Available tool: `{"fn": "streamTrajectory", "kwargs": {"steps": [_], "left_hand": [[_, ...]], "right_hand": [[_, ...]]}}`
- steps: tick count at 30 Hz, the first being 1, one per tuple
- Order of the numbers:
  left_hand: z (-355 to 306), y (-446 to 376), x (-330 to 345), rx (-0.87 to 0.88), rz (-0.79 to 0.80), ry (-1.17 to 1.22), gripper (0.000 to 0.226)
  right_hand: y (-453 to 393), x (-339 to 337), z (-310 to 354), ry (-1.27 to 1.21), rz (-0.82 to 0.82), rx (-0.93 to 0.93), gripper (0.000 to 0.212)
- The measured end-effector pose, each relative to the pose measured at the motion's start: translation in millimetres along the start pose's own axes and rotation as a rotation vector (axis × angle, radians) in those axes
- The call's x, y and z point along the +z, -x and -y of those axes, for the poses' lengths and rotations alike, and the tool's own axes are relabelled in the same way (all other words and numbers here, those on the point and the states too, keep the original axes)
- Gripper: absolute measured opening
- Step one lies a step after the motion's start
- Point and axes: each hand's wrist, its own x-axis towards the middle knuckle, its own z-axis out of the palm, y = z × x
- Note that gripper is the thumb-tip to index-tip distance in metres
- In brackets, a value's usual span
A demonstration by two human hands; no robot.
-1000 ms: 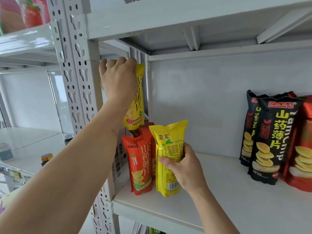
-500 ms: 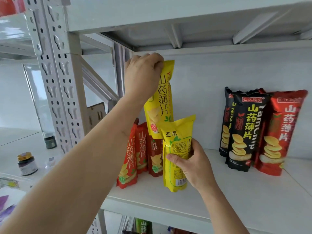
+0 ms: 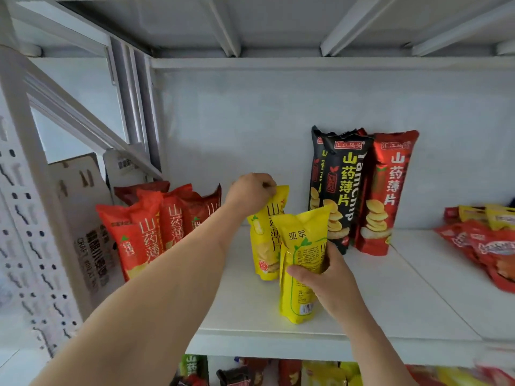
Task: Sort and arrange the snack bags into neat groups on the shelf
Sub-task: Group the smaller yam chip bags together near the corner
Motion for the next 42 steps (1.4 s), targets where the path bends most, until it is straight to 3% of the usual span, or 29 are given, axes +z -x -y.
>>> {"fn": "streamTrajectory", "kwargs": {"steps": [6, 10, 12, 16, 20, 28, 30, 34, 35, 37, 40, 42], "left_hand": [[2.6, 1.8, 18.2, 0.012, -0.011, 0.190, 0.026], [15.7, 20.8, 33.1, -0.129, -0.079, 0.604, 0.079], [28.9, 34.7, 47.8, -0.201, -0.016, 0.801, 0.087], [56.7, 43.3, 78.9, -0.243, 0.134, 0.939, 0.069], [57.3, 37.6, 84.4, -0.258, 0.160, 0.994, 0.043], [47.4, 45.6, 89.6, -0.246, 0.186, 1.007, 0.037], [46.6, 59.8, 84.3, -0.206, 0.214, 1.084, 0.051], [58.8, 88.8, 82.8, -0.109, 0.227, 1.061, 0.135], [60.4, 95.2, 83.2, -0.082, 0.255, 1.034, 0.146], [57.8, 103.9, 85.2, -0.037, 0.324, 1.042, 0.145], [50.8, 106.1, 87.3, 0.018, 0.354, 1.078, 0.115], [52.5, 101.5, 87.7, 0.023, 0.345, 1.066, 0.126]], "right_hand": [[0.2, -9.2, -1.8, -0.078, -0.031, 0.014, 0.050], [3.9, -6.9, -2.4, -0.141, -0.040, 0.026, 0.056], [7.1, -5.9, -5.4, -0.158, -0.032, 0.049, 0.063], [15.3, -2.3, -18.0, -0.135, 0.030, 0.105, 0.079], [20.4, 5.8, -31.1, -0.117, 0.031, 0.152, 0.065], [11.0, 25.2, -38.2, -0.064, -0.064, 0.184, 0.068], [9.0, 28.7, -34.9, -0.023, -0.084, 0.178, 0.064], [6.5, 35.5, -30.0, 0.039, -0.104, 0.155, 0.059], [5.6, 37.7, -28.6, 0.051, -0.107, 0.149, 0.057], [3.7, 41.0, -24.1, 0.050, -0.110, 0.135, 0.048], [4.3, 41.0, -20.5, 0.026, -0.053, 0.107, 0.045], [6.0, 36.8, -25.3, 0.023, 0.024, 0.109, 0.052]]}}
